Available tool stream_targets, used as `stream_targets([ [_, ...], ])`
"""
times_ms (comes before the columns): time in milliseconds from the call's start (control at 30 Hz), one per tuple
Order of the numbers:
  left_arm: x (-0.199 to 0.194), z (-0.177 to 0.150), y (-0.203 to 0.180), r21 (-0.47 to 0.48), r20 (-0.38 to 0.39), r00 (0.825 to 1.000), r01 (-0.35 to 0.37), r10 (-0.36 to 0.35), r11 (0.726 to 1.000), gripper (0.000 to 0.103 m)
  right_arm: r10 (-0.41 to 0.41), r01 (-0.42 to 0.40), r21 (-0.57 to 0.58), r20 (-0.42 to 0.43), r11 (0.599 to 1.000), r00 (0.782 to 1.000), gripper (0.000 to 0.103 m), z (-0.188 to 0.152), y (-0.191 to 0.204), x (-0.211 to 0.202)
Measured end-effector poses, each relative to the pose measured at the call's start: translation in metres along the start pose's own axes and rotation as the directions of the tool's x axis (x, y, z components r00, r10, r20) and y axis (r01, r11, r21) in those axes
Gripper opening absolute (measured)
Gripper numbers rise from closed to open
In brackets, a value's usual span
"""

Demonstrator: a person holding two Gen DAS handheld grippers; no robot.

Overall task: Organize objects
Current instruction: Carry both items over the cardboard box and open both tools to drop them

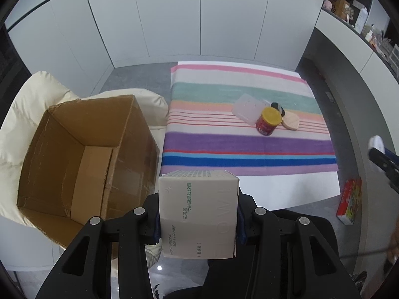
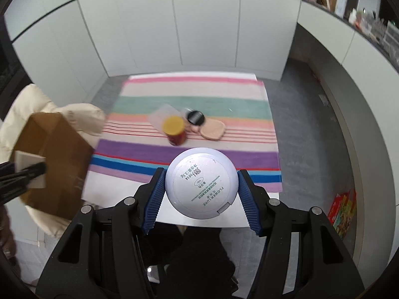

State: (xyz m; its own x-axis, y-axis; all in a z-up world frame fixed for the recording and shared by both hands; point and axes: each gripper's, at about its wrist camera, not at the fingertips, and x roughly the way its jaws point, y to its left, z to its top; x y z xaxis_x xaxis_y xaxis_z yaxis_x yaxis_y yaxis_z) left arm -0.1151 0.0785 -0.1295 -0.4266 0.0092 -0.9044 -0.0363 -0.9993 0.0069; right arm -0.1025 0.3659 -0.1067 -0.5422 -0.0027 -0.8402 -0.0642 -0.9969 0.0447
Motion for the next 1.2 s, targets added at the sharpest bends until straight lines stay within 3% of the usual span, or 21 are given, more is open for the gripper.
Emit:
stream_targets([
  [167,-0.015,0.001,0.007,-0.020,0.023,1.000,0.002,-0.002,1.000,0.045,0.002,0.001,-0.067,0.036,0.998,0.999,0.060,0.000,0.029,-0.034],
  [400,-0.033,-0.006,0.030,-0.058,0.050,0.999,-0.011,0.014,0.998,0.045,0.046,-0.042,-0.128,0.033,0.991,0.998,0.060,0.001,0.064,-0.038],
  [700,-0.041,-0.030,0.118,-0.212,0.064,0.991,-0.100,0.116,0.972,0.045,0.136,-0.134,-0.233,-0.007,0.963,0.991,0.060,0.006,0.139,-0.016],
  [967,-0.035,-0.065,0.206,-0.349,0.019,0.981,-0.173,0.191,0.921,0.045,0.250,-0.253,-0.400,-0.059,0.881,0.966,0.060,0.007,0.258,0.003],
  [1200,-0.030,-0.081,0.237,-0.400,0.029,0.973,-0.200,0.231,0.895,0.045,0.320,-0.333,-0.510,-0.116,0.793,0.940,0.060,-0.008,0.353,0.013],
])
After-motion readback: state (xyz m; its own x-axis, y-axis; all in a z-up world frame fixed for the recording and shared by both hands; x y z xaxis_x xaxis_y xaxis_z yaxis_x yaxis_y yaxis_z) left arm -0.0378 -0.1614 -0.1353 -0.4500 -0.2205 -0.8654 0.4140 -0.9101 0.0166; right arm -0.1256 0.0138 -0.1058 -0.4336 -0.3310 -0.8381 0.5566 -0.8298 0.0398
